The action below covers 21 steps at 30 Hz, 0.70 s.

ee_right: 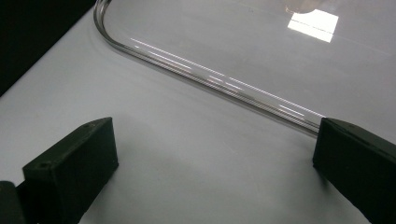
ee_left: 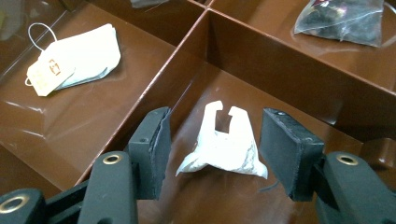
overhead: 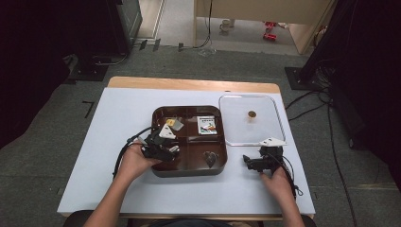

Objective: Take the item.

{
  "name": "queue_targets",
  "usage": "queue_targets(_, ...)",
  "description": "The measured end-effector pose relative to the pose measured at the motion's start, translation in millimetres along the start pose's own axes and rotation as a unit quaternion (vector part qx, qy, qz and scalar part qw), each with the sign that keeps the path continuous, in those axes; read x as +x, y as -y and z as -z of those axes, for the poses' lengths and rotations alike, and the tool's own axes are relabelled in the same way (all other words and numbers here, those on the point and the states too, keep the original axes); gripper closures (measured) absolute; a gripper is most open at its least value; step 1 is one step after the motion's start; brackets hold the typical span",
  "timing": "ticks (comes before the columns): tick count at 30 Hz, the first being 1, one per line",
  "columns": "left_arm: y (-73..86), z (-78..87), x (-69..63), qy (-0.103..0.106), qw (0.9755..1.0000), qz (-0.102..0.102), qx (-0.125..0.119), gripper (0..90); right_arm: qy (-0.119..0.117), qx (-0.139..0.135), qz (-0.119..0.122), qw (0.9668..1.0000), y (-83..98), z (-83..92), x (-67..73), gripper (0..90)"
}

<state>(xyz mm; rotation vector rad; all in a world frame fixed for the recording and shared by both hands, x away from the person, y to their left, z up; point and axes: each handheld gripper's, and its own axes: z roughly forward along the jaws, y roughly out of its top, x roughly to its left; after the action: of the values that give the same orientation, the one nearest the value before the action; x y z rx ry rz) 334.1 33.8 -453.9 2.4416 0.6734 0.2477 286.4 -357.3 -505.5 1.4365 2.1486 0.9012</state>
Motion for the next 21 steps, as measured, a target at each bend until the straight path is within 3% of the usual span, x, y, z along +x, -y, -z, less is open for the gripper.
queue_targets(3,-0.2,-2.2,-0.5,0.005,1.0000,-0.003,0.004,44.2,0.000,0.000,0.000,1.0000,0.0,0.1,0.0,0.0)
queue_targets(7,-0.6,-8.8,-0.1,0.009,0.9994,-0.003,0.033,46.5,0.000,0.000,0.000,1.0000,0.0,0.1,0.0,0.0)
queue_targets(10,-1.2,-9.8,0.5,0.010,0.9993,0.001,0.035,46.7,0.000,0.000,0.000,1.0000,0.0,0.0,0.0,0.0)
queue_targets(14,-2.2,-12.1,-0.2,0.013,0.9983,-0.007,0.056,50.8,0.000,0.000,0.000,1.0000,0.0,0.0,0.0,0.0)
queue_targets(21,-1.1,-11.3,1.0,0.021,0.9982,-0.009,0.055,59.0,0.000,0.000,0.000,1.0000,0.0,0.0,0.0,0.0)
